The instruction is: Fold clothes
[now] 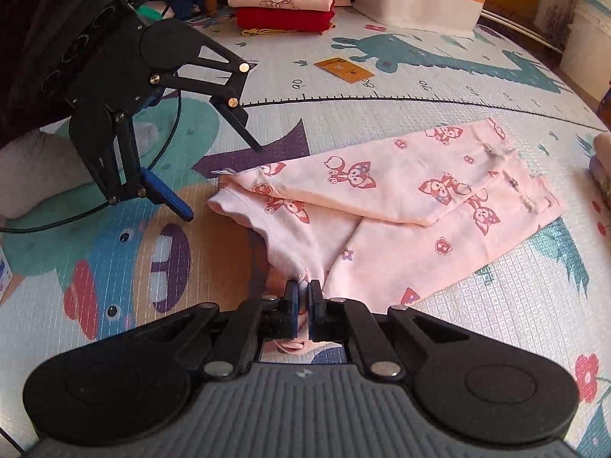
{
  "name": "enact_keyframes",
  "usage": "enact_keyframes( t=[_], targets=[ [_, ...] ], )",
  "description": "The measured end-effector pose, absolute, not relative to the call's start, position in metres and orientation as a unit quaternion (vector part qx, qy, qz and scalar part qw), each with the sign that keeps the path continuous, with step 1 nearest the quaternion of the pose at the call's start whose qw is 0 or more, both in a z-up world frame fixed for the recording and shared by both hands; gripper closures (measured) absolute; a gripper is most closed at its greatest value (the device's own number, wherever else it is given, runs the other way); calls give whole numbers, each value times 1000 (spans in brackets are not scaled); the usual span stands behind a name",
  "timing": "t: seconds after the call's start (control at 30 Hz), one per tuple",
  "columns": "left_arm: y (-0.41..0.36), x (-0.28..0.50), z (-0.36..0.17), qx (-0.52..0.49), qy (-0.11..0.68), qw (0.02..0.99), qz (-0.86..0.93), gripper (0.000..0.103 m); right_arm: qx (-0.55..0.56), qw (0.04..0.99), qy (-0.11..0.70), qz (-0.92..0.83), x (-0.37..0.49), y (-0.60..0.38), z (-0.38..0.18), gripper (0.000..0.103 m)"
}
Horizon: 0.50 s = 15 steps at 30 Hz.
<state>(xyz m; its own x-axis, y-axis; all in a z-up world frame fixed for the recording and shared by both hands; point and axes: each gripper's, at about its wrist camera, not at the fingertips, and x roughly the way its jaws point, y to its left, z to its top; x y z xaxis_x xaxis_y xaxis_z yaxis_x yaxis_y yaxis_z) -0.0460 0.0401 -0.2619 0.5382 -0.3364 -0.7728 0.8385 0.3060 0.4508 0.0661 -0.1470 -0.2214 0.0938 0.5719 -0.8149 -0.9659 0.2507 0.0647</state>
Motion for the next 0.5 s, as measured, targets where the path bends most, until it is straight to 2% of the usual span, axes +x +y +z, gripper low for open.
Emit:
enact_keyframes(
  t=[0.1,0.2,0.23,0.3,0.33,0.37,0.43,0.47,0.5],
  targets=[
    [37,-48,-267,476,255,745,-391,30,-233,692,395,557,77,-150,-221,97],
    [33,-51,-270,507,227,730,-399,43,-232,689,396,561,77,-151,-222,96],
    [32,-53,-272,518,215,724,-401,49,-232,688,396,562,77,-152,-222,96],
    [32,-53,-271,524,207,722,-402,72,-261,686,378,564,66,-150,-225,96],
    [32,-53,-270,526,204,721,-402,93,-276,685,368,565,61,-150,-227,96],
    [33,-52,-269,527,200,721,-403,96,-292,683,358,565,55,-149,-229,95],
    [35,-47,-258,504,206,735,-404,97,-322,680,339,566,44,-148,-232,88],
    [36,-45,-253,493,210,742,-404,98,-336,678,329,565,39,-147,-234,79],
    [37,-42,-249,481,215,747,-404,98,-351,675,318,565,33,-146,-236,66]
  ],
)
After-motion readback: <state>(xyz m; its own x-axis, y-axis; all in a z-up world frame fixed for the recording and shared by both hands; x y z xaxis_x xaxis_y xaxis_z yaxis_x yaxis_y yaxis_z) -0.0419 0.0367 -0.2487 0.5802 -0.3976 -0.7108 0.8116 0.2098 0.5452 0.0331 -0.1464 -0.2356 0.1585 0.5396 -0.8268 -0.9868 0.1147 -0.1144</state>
